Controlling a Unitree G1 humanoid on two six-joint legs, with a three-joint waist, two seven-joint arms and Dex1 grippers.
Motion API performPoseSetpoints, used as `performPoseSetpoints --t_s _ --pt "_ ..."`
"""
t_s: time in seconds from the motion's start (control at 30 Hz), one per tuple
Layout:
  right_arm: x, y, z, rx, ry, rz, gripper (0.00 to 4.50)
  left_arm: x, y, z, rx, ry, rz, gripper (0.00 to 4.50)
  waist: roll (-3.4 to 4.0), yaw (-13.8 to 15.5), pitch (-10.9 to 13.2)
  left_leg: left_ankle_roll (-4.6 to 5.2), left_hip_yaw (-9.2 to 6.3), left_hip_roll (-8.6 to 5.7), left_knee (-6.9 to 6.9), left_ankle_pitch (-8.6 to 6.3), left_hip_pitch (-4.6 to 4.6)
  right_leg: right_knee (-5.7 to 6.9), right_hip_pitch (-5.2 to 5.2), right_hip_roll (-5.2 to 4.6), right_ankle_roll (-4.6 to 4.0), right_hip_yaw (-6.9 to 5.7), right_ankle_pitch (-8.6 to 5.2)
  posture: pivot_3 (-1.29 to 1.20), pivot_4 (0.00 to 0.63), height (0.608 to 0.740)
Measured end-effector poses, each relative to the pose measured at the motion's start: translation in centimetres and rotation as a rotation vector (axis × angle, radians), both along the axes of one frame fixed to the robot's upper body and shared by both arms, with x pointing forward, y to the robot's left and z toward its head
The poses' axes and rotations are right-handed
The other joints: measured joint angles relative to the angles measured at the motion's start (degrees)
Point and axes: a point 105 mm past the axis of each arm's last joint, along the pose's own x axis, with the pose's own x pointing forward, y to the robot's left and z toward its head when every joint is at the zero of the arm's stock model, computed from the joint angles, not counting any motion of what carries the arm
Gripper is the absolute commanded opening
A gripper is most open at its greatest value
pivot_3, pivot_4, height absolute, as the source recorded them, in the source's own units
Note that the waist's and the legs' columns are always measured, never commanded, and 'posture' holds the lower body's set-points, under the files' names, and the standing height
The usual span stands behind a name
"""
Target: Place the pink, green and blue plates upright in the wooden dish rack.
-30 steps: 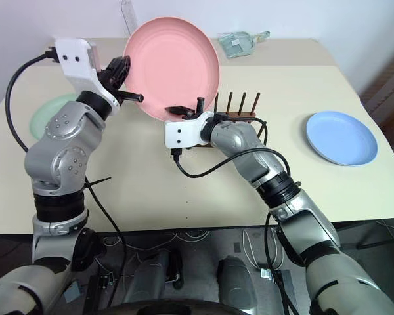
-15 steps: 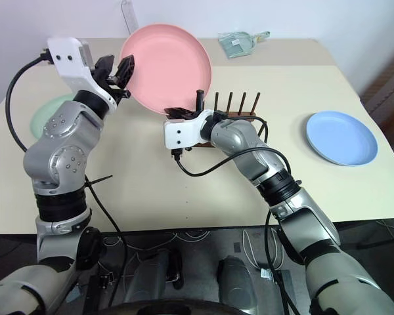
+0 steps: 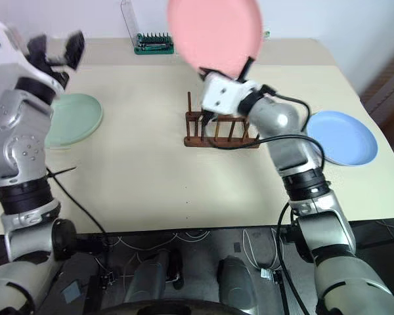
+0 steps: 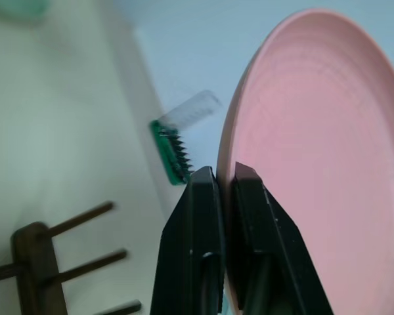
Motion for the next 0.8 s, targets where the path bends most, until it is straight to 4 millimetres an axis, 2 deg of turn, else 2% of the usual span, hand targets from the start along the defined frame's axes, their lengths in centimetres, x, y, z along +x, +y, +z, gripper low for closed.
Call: performPoseSetpoints --t_s 0.13,0.2,0.27,0.3,0.37,0.43,0.57,0.8 --pt "-1.2 -2.5 0.6 0.263 0.195 0.081 0.0 -0.8 -1.6 -4.7 0.142 0.118 -0.181 4.46 0.02 0.1 0.0 -0.01 -0.02 0.02 -0.01 -0.02 -0.02 0.0 -0.02 -0.01 -0.01 0.0 0.01 0.0 0.15 0.732" --pt "-2.0 -2.9 1.1 0.339 0.251 0.132 0.0 -1.3 -2.6 -5.3 0.184 0.132 -0.263 4.46 0.02 0.1 0.0 -0.01 -0.03 0.03 -0.06 -0.02 -0.01 0.0 -0.05 -0.02 -0.02 0.0 0.01 0.0 0.15 0.732" --pt "-3.4 -3.2 0.6 0.39 0.326 0.205 0.0 -2.5 -3.5 -6.7 0.268 0.169 -0.362 4.46 0.07 0.0 0.0 -0.01 -0.02 0.01 -0.16 -0.03 0.01 -0.09 -0.02 -0.05 -0.02 0.01 0.0 0.0 0.15 0.732" --pt "-3.9 -3.7 0.0 0.445 0.388 0.227 0.0 -3.4 -4.2 -8.1 0.308 0.209 -0.432 4.46 0.08 0.0 0.0 -0.01 -0.01 0.01 -0.21 -0.03 0.02 -0.13 -0.02 -0.06 -0.03 0.01 0.0 0.0 0.15 0.732" --pt "-4.0 -4.9 -0.9 0.548 0.485 0.231 0.0 -4.6 -5.4 -11.0 0.331 0.298 -0.546 4.46 0.15 0.1 0.0 0.0 -0.01 0.0 -0.2 -0.03 -0.01 -0.1 -0.07 -0.06 -0.03 0.01 0.01 0.0 0.15 0.732" --pt "-4.1 -5.8 -1.1 0.636 0.536 0.242 0.0 -5.6 -6.4 -12.9 0.343 0.361 -0.635 4.46 0.17 0.1 0.0 -0.01 -0.02 0.01 -0.2 -0.03 -0.01 -0.02 -0.12 -0.07 -0.06 0.01 0.02 0.0 0.15 0.732" --pt "-4.7 -6.5 -0.1 0.759 0.559 0.296 0.0 -6.3 -7.3 -13.0 0.374 0.362 -0.703 4.46 0.18 -0.1 0.0 0.0 -0.02 0.04 -0.2 -0.04 0.0 -0.02 -0.12 -0.09 -0.09 0.02 0.04 0.0 0.15 0.732" --pt "-4.9 -6.6 0.1 0.822 0.596 0.333 0.0 -6.4 -7.4 -13.2 0.386 0.365 -0.713 4.46 0.19 0.1 0.0 0.03 -0.02 0.02 -0.2 -0.03 -0.01 -0.02 -0.13 -0.09 -0.08 0.01 0.04 0.0 0.15 0.732"
